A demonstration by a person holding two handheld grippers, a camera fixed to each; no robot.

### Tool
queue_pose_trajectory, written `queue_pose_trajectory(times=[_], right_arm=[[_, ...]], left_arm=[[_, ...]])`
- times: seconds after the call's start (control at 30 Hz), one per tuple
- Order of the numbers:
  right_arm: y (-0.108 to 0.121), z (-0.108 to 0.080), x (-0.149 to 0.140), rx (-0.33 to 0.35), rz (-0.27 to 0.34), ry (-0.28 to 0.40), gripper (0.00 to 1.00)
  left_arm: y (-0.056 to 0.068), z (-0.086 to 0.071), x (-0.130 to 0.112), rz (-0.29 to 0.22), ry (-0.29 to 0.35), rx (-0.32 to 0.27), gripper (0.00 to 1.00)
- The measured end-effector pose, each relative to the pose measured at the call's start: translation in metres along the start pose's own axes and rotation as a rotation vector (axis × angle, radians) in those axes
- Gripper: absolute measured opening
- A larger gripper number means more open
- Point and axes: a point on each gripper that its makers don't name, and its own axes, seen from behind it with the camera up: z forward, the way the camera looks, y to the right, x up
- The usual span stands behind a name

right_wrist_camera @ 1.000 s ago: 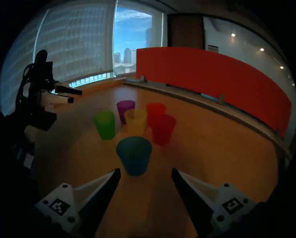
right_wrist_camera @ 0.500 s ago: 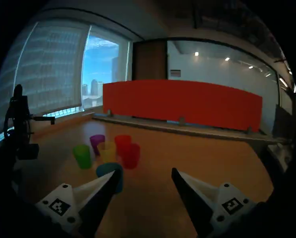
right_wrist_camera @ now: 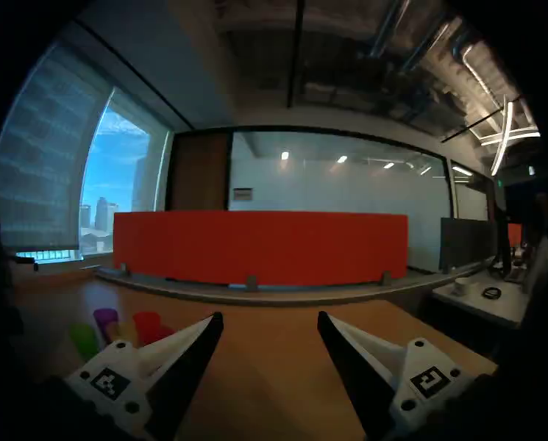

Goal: Pour water

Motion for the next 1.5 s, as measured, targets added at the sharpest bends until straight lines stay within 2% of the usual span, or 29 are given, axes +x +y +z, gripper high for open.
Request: queue_pose_trajectory(times=[0.17,0.37,0.87,1.17,1.37,1.5], right_arm=[[0.012,-0.001,0.008,-0.058,0.016,0.048,0.99],[0.017,0.0,0.007,-0.076,0.011,0.054,0.99],[0.024,0.002,-0.007,-0.107,0.012,0.004,0.99],[0.035,-0.002,-0.015,-0.134,0.05,-0.014,0.99],[0.034,0.001,-0.024,-0.13,0.04,-0.04,0.99],[0.033,0.004,-0.027,-0.128,0.027,-0.053,0.99]], left_arm=[[-0.008,0.001,0.004,-0.01,0.021,0.032,0.98],[-0.01,0.004,0.011,-0.001,0.046,0.045,0.98],[-0.009,0.015,0.0,0.0,0.061,0.082,0.97],[-0.008,0.022,-0.005,0.007,0.07,0.093,0.97],[-0.006,0.024,-0.01,0.013,0.083,0.111,0.98],[-0.007,0.026,-0.013,-0.005,0.091,0.122,0.97]])
